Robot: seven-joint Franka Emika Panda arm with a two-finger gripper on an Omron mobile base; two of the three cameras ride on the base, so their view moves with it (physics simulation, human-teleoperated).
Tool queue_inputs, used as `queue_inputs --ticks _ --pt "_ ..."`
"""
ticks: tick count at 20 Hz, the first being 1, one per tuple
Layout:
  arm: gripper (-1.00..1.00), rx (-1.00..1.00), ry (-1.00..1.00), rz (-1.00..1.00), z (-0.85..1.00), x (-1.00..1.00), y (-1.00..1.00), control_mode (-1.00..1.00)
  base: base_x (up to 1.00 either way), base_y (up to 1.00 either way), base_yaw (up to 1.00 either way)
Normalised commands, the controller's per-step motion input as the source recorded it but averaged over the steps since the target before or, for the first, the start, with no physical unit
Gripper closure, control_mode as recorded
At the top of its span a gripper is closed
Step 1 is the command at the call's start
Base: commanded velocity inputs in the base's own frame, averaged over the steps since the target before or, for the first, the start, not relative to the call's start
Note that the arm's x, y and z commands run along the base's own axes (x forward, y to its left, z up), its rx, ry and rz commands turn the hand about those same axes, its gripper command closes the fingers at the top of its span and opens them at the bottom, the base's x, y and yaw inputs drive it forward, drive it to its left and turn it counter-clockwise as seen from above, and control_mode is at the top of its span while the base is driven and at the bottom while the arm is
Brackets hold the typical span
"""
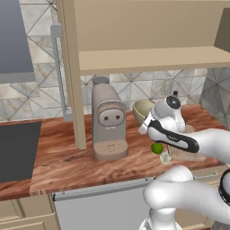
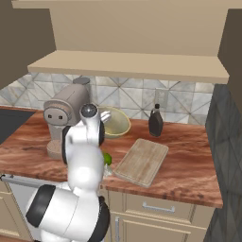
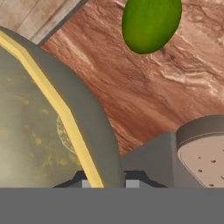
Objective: Open the cabinet. Place the bowl and condiment on the counter. Then place the lime and garlic on the cutting board.
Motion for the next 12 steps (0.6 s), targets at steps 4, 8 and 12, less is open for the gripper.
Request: queue_inputs --ticks 4,8,12 --pt "1.0 -0.13 0.0 0.21 0.0 0.29 -0.3 -1.0 0.0 0.0 0.0" --pt "1.0 -0.06 0.0 0.24 0.0 0.26 -0.48 -1.0 0.0 0.0 0.0" --pt "1.0 -0.02 0.0 0.26 0.0 0.23 -0.61 -1.0 0.0 0.0 0.0"
